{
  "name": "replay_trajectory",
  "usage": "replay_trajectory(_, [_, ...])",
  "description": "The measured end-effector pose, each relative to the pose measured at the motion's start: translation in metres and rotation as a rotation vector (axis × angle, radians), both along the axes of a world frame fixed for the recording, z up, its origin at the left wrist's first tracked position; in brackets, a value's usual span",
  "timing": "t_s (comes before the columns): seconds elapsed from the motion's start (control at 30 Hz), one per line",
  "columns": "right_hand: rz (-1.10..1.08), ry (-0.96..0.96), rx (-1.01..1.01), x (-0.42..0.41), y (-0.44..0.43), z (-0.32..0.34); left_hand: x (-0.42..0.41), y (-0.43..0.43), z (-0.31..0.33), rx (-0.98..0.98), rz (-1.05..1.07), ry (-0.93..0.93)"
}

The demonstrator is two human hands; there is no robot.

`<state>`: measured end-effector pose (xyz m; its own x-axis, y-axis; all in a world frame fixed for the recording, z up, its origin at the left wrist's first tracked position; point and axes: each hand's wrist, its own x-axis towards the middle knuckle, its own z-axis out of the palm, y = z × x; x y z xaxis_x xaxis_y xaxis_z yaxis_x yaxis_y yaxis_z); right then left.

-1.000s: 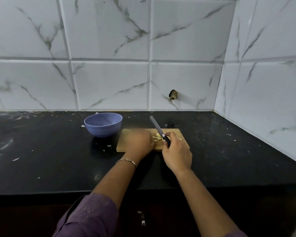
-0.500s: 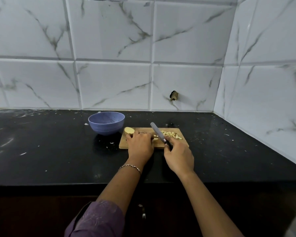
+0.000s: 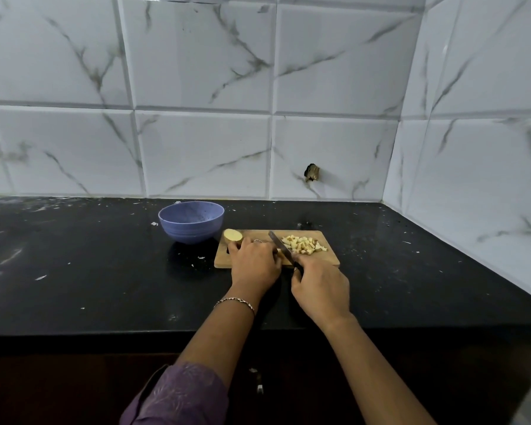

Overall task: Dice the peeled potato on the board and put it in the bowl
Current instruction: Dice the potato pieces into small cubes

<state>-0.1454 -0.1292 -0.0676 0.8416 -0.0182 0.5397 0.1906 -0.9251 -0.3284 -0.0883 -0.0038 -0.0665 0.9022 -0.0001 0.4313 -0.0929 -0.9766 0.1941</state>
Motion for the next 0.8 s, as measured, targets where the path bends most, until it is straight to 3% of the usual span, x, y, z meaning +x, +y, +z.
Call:
replay_trajectory(0.27, [0.021, -0.018, -0.190, 0.0075, -0.0006, -0.0029, 0.0011, 0.0003, -0.0003, 0.023, 0.001, 0.019])
replay_trajectory(0.8, [0.037, -0.033, -0.110, 0.0085, -0.0004, -0.0055, 0.0006, 0.0006, -0.0012, -0.002, -0.038, 0.068])
